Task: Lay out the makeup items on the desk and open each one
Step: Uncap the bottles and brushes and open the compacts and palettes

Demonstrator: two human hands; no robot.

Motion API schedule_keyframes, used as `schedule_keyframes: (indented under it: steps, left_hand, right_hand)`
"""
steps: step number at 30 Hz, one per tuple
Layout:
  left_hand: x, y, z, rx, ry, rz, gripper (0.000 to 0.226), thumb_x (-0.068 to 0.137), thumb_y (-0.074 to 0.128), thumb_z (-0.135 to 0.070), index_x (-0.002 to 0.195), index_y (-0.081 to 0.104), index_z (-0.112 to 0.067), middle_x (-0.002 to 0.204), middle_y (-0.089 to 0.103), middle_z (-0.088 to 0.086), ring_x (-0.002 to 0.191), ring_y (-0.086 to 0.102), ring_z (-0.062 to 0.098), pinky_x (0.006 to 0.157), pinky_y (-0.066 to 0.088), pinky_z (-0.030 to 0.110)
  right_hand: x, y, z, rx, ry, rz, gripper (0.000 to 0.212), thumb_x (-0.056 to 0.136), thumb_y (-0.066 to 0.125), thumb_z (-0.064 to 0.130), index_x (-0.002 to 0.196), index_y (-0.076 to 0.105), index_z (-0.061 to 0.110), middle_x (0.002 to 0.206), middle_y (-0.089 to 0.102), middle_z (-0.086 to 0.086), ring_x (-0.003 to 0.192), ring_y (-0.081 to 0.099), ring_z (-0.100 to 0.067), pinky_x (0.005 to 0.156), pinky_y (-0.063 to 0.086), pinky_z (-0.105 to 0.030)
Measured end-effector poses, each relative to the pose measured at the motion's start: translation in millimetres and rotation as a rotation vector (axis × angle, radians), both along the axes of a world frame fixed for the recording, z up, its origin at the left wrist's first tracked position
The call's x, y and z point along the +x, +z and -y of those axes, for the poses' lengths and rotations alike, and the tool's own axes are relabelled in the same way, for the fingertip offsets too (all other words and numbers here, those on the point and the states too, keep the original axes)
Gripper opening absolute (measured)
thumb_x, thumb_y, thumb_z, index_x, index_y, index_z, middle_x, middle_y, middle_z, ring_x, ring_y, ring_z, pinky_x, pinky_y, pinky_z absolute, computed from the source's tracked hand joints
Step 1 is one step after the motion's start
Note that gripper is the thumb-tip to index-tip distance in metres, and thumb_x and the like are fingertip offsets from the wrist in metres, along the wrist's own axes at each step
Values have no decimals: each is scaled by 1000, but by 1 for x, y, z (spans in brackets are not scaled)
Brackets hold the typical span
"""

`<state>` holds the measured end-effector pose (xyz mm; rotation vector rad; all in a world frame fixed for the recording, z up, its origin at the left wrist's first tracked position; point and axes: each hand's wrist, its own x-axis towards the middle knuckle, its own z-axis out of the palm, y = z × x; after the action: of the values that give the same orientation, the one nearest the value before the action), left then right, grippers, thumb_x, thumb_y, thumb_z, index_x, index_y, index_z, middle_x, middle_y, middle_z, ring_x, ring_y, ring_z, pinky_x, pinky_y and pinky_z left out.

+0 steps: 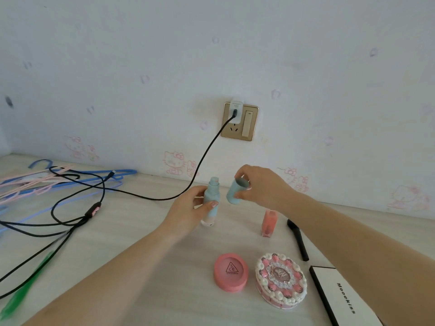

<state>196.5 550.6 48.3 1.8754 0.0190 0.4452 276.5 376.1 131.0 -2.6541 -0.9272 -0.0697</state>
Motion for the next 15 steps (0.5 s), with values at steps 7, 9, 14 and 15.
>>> schedule_keyframes:
  steps: [7,9,14,15]
  left_hand:
    - [4,-3,-5,3,42,-10,26,82,70,-21,96,57,-39,101,66,-18,95,63,-4,72,45,7]
    - [4,-4,-7,3,53,-4,28,82,70,-21,94,56,-41,100,66,-20,95,62,-4,73,45,8]
    - [5,-7,-12,-7,69,-6,27,82,70,-22,103,56,-34,104,64,-18,100,62,2,79,44,13]
    - [5,-8,-12,-13,69,-10,28,82,69,-22,105,56,-32,105,64,-17,102,62,3,79,43,13]
  right_hand:
    - [0,-30,-26,-184,67,19,42,81,61,22,121,48,20,114,56,-4,101,54,-22,74,38,-28]
    - [0,-36,-30,-190,66,19,42,81,61,22,121,47,19,114,56,-5,101,54,-23,74,40,-29]
    - [1,-45,-34,-191,69,-9,42,81,61,21,120,47,18,115,55,-5,103,53,-23,78,42,-31]
    - [1,-46,-35,-193,70,-12,42,81,61,21,121,47,19,116,55,-5,103,53,-23,77,41,-30]
